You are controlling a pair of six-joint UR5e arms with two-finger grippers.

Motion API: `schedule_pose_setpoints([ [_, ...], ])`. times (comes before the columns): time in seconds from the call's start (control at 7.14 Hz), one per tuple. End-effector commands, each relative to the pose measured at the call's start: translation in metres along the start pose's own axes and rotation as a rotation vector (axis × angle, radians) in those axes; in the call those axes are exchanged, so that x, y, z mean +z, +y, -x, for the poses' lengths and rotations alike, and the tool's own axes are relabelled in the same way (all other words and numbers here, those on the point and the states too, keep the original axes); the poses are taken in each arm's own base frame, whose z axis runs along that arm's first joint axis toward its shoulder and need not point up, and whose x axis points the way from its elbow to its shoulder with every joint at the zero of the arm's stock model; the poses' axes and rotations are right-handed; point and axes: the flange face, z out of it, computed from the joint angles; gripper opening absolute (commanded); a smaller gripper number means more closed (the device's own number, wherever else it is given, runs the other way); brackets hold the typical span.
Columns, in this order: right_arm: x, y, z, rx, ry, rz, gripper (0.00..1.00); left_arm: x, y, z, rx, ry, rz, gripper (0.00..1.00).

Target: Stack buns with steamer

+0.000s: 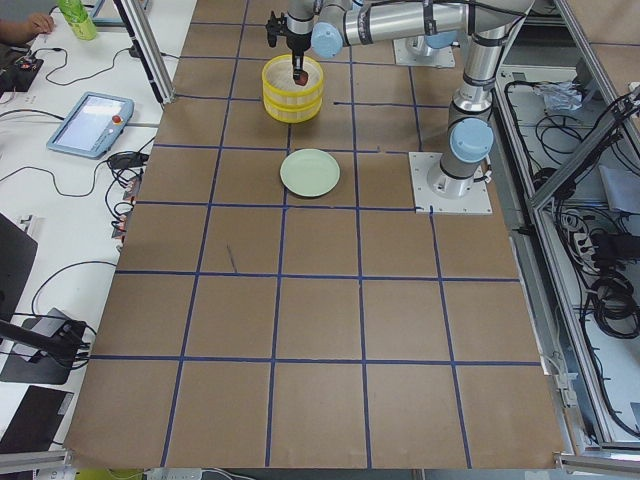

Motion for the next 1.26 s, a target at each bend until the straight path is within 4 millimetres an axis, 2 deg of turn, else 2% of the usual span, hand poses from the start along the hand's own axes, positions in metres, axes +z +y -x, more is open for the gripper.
schedule_pose_setpoints([
  [0.0,0.0009,0.0184,-0.0061,-0.021,0.063,-0.006,1.00,0.0155,-0.0063,-0.0190,0.015,0.027,-0.062,0.07],
  [0.42,0.0028,0.0177,-0.0036,-0.102,0.053,-0.009,1.00,0.0122,-0.0091,-0.0201,0.014,0.030,-0.071,0.08],
  [0.56,0.0021,0.0176,-0.0036,-0.109,0.052,-0.010,1.00,0.0113,-0.0097,-0.0204,0.022,0.031,-0.074,0.43],
  [0.7,0.0033,0.0170,-0.0035,-0.107,0.053,-0.009,1.00,0.0103,-0.0092,-0.0212,-0.005,0.033,-0.076,0.99],
  [1.12,0.0034,0.0170,-0.0035,-0.107,0.053,-0.009,1.00,0.0098,-0.0089,-0.0221,-0.004,0.033,-0.076,1.00],
])
